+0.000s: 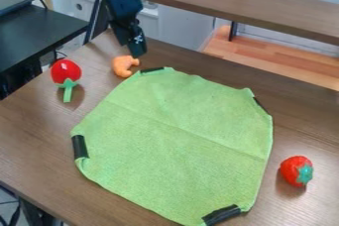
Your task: Fold the cloth from top left to bottom right
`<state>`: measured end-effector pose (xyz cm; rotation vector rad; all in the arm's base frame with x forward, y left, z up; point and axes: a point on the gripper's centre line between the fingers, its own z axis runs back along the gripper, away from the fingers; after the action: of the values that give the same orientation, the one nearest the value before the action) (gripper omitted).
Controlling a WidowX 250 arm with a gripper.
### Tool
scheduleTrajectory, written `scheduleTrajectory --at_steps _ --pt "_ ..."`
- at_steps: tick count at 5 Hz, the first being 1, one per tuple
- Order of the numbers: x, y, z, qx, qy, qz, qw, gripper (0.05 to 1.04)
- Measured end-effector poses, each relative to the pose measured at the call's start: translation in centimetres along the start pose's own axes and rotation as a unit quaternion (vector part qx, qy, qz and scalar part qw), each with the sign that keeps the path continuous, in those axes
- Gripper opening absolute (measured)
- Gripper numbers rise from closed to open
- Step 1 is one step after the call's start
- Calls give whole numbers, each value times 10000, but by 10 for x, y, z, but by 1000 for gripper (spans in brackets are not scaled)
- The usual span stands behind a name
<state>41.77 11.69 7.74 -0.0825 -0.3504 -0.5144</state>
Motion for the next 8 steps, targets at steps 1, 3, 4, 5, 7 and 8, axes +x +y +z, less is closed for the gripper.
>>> scheduleTrajectory --at_steps 1,3,4,5,7,8 --pt "8 4 -3 247 -129 -180 9994 1001" --pt "22 9 -55 358 279 -107 9989 1001" --pt "28 10 -77 422 512 -30 9978 1001" --pt "33 7 -87 530 554 -124 9970 1001" --pt "38 17 -93 804 512 -68 9954 1001" --pt "40 21 -93 929 436 -54 9947 1001"
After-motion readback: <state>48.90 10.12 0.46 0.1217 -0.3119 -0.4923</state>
